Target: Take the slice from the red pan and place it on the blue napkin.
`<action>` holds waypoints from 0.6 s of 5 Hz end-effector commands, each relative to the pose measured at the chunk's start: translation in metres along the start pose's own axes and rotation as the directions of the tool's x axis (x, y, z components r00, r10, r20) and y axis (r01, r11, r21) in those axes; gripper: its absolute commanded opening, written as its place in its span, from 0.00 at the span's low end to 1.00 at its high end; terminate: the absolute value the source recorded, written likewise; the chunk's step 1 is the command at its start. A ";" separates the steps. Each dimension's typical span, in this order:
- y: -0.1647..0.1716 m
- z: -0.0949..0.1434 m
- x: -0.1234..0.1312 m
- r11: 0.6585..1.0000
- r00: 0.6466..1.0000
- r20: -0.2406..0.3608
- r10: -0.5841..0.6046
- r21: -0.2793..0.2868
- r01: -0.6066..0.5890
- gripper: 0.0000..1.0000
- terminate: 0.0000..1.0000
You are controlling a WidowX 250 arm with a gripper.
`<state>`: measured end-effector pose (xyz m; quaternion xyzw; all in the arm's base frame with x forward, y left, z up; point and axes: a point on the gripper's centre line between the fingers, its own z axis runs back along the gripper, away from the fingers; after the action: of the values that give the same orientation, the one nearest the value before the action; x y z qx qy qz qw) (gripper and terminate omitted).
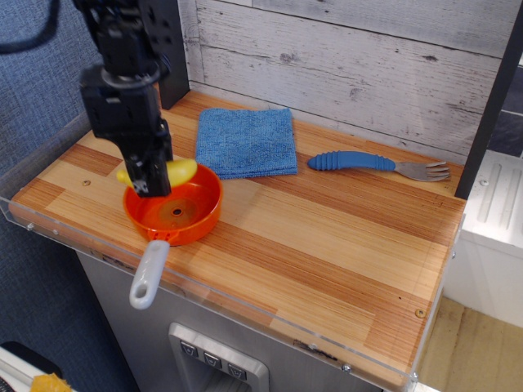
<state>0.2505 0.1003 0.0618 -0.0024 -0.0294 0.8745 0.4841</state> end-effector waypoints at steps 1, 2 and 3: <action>-0.030 0.034 -0.016 0.995 0.998 -0.036 -0.043 -0.093 0.039 0.00 0.00; -0.058 0.032 -0.025 0.994 0.997 -0.056 -0.055 -0.097 0.049 0.00 0.00; -0.081 0.023 -0.032 0.993 0.996 -0.062 -0.067 -0.106 0.060 0.00 0.00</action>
<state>0.3373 0.1175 0.0733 -0.0368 -0.0402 0.8568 0.5127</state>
